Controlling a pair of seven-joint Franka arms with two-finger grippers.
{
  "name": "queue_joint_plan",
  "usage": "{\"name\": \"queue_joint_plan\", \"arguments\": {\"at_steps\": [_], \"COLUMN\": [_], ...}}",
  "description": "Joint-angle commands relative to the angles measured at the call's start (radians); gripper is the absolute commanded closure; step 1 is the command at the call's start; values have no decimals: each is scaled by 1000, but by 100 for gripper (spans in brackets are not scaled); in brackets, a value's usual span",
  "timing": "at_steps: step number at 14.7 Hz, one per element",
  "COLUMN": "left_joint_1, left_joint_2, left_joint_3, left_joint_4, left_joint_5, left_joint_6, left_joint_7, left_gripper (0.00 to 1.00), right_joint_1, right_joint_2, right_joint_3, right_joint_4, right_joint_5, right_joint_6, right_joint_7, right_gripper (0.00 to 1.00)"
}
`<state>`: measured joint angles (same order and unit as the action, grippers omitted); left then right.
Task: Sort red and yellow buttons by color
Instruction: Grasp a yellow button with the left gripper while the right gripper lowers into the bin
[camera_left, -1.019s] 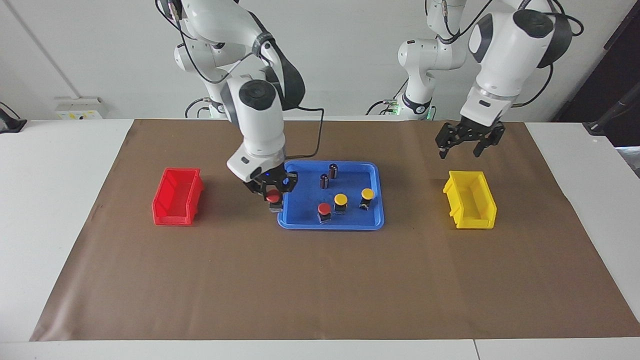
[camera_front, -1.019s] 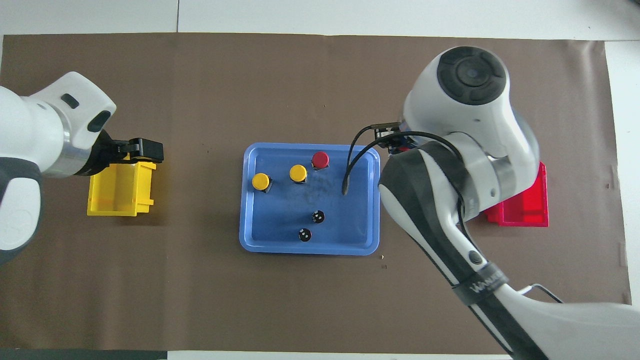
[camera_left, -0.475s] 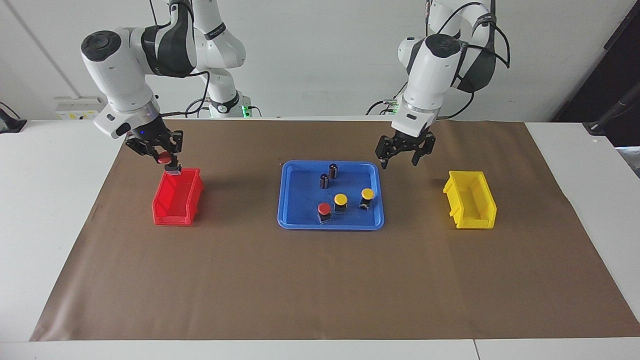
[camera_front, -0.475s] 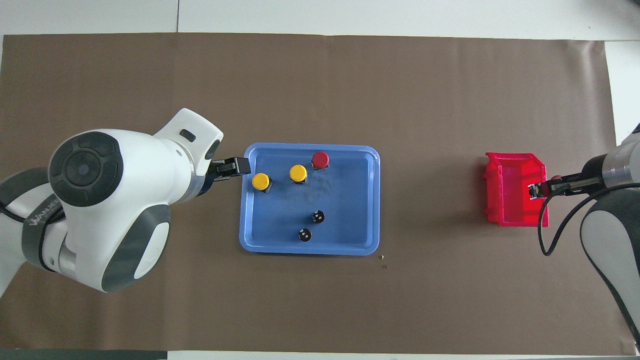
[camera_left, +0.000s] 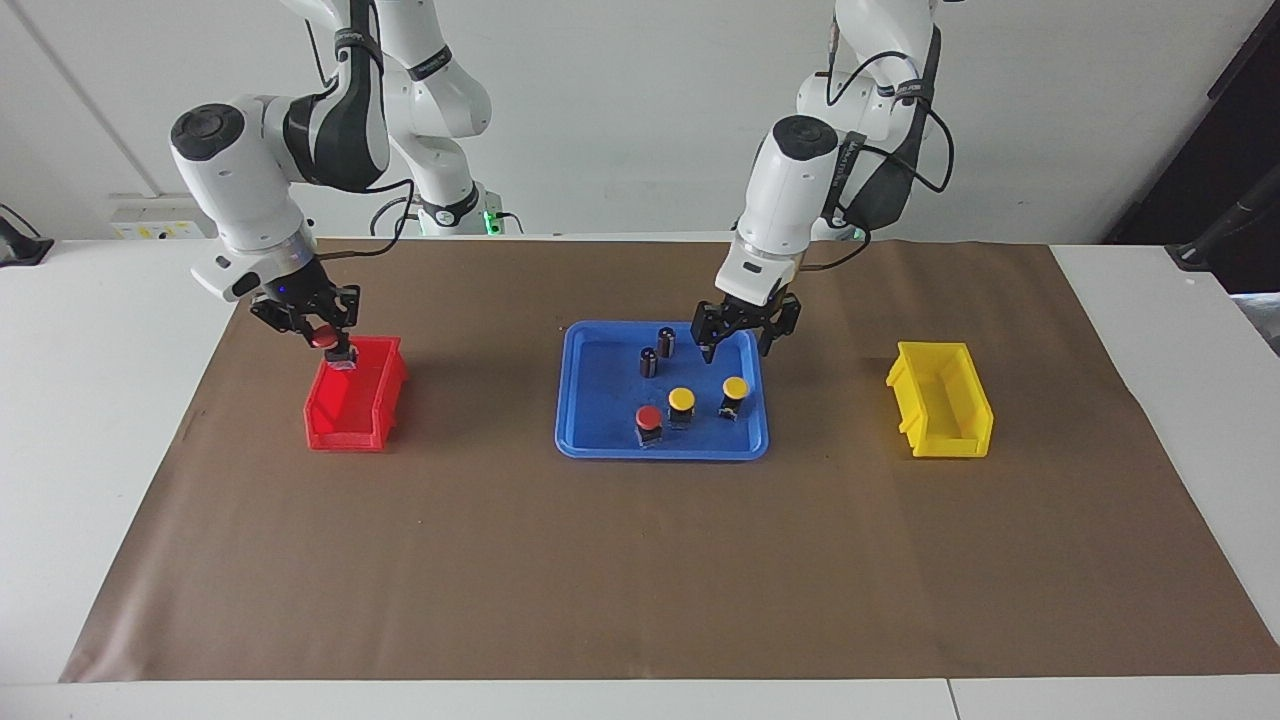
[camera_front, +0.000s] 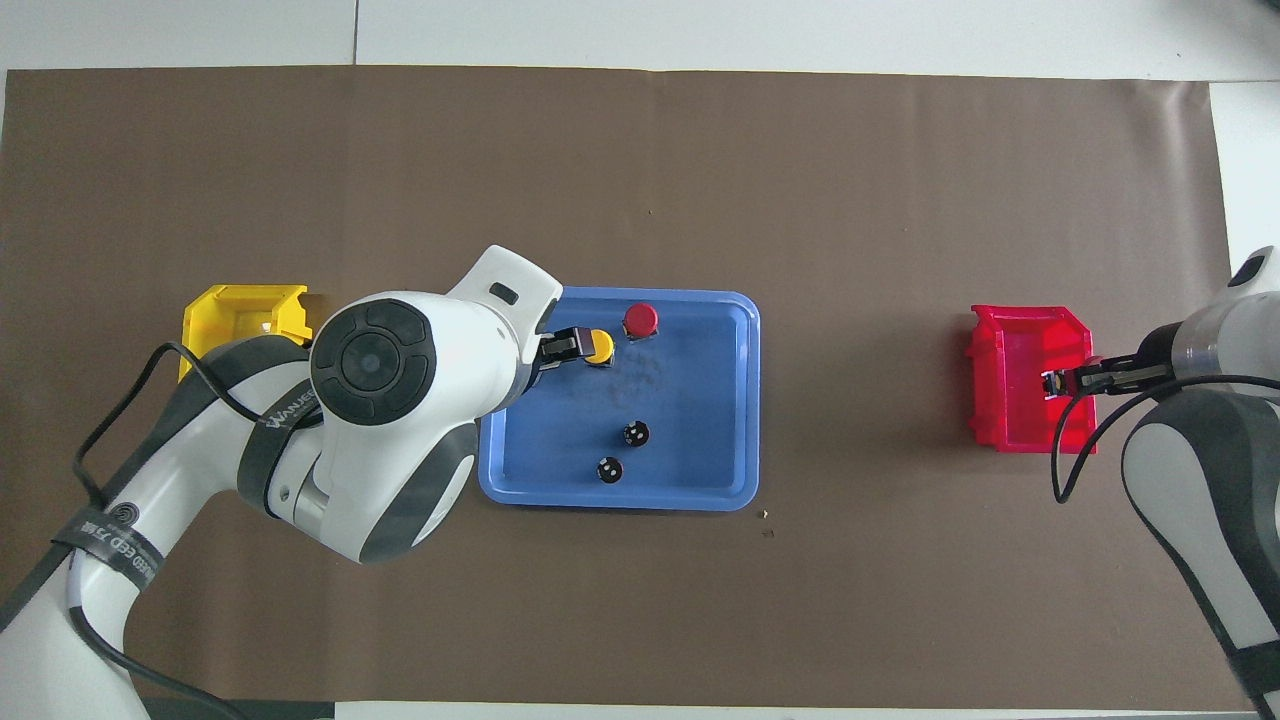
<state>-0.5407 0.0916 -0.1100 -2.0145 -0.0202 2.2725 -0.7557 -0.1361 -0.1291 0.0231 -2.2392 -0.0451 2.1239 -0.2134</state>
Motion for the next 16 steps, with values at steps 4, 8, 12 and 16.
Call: {"name": "queue_joint_plan", "arguments": {"at_steps": [4, 8, 12, 16], "left_joint_1": [-27, 15, 33, 27], "left_joint_2": [40, 42, 84, 97], "left_joint_3": [18, 19, 21, 19], "left_joint_4": [36, 16, 8, 7], "left_joint_5": [109, 126, 126, 126], "left_joint_6": [-80, -13, 42, 65], "left_joint_7": [-10, -5, -7, -13], "left_gripper": [12, 12, 13, 13], "right_joint_1": [-20, -23, -36, -36], "right_joint_2": [5, 14, 25, 28], "right_joint_3": [14, 14, 14, 14], "right_joint_4": [-123, -171, -191, -189], "right_joint_5": [10, 10, 10, 8], "right_joint_6": [151, 214, 252, 252], "right_joint_7": [-9, -12, -15, -18], "right_gripper": [83, 83, 82, 52]}}
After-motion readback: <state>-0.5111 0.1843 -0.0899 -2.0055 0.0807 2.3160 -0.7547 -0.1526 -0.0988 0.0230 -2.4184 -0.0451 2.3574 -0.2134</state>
